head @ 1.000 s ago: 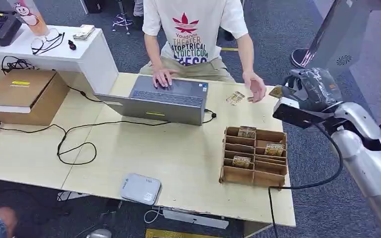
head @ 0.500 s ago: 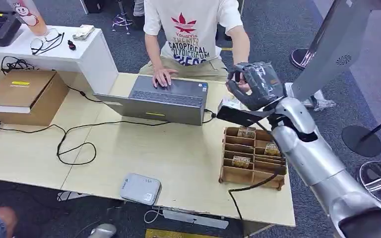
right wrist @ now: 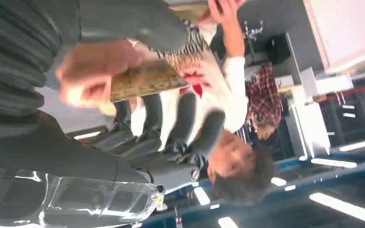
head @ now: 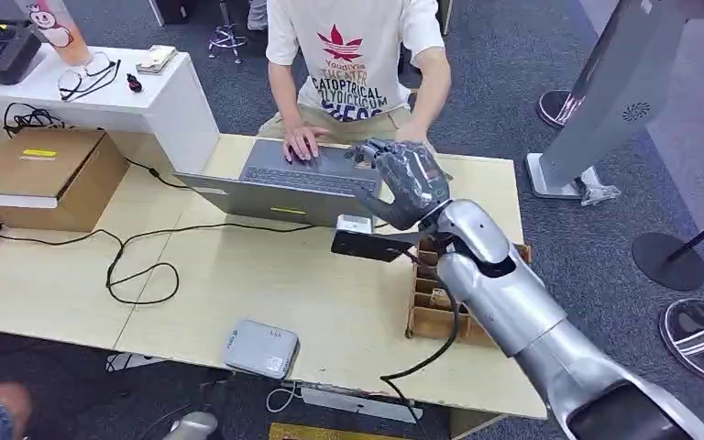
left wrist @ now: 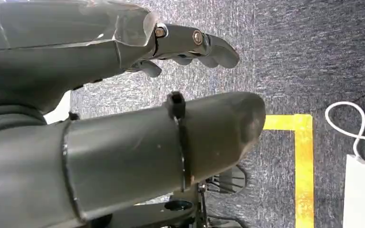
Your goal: Pass the card to the sensor for recognition and then transmit it.
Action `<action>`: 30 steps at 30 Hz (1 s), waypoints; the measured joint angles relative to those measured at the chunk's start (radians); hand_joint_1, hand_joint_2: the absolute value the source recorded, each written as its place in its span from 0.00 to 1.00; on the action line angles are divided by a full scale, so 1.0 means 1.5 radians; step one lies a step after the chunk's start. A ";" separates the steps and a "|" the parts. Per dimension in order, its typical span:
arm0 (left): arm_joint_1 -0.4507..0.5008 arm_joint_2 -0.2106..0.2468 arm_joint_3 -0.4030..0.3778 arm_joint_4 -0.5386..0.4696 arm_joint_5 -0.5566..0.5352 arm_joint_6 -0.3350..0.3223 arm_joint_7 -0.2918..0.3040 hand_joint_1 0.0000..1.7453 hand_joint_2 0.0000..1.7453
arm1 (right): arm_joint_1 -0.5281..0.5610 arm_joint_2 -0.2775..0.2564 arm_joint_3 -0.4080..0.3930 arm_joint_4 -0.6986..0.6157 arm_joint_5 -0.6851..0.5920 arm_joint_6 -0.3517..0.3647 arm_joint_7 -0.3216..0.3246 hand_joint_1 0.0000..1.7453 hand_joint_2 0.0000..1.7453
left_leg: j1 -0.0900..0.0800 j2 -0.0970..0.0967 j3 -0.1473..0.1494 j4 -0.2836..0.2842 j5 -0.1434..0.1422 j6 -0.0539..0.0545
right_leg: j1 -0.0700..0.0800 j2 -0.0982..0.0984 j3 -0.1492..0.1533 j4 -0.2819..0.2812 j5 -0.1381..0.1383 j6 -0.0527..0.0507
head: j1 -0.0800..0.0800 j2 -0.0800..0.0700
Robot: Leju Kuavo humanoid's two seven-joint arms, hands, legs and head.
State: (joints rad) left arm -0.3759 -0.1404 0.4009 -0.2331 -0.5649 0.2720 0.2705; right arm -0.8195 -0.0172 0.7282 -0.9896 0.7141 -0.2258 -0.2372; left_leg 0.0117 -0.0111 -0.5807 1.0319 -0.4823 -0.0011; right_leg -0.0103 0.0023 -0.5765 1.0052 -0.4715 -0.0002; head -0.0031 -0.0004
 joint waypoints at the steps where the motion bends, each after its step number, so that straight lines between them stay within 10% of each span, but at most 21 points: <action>1: 0.000 0.000 0.000 0.000 -0.002 0.000 0.000 0.00 0.00 | 0.007 0.002 0.002 0.005 -0.001 -0.007 -0.004 0.00 1.00 | 0.000 0.000 0.000 0.000 0.000 0.000 | 0.000 0.000 0.000 0.000 0.000 0.000 | 0.000 0.000; 12: 0.000 0.001 -0.003 0.000 -0.006 0.000 0.000 0.00 0.00 | 0.069 0.007 0.013 0.013 -0.020 -0.081 -0.027 0.00 1.00 | 0.000 0.000 0.000 0.000 0.000 0.000 | 0.000 0.001 0.000 0.000 0.000 0.000 | 0.000 0.000; 30: 0.000 0.006 -0.003 0.000 0.004 0.014 -0.006 0.00 0.00 | 0.241 0.006 -0.060 -0.127 -0.287 -0.098 -0.148 0.00 1.00 | 0.000 0.000 0.000 0.000 0.000 0.000 | 0.000 0.001 0.000 0.000 0.000 0.000 | 0.000 0.000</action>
State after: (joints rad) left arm -0.3758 -0.1312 0.3960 -0.2331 -0.5596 0.2934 0.2617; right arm -0.4577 -0.0084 0.6386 -1.1795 0.2842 -0.3727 -0.4585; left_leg 0.0117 -0.0105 -0.5810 1.0318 -0.4826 -0.0011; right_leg -0.0103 0.0032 -0.5771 1.0050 -0.4717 -0.0003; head -0.0031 -0.0004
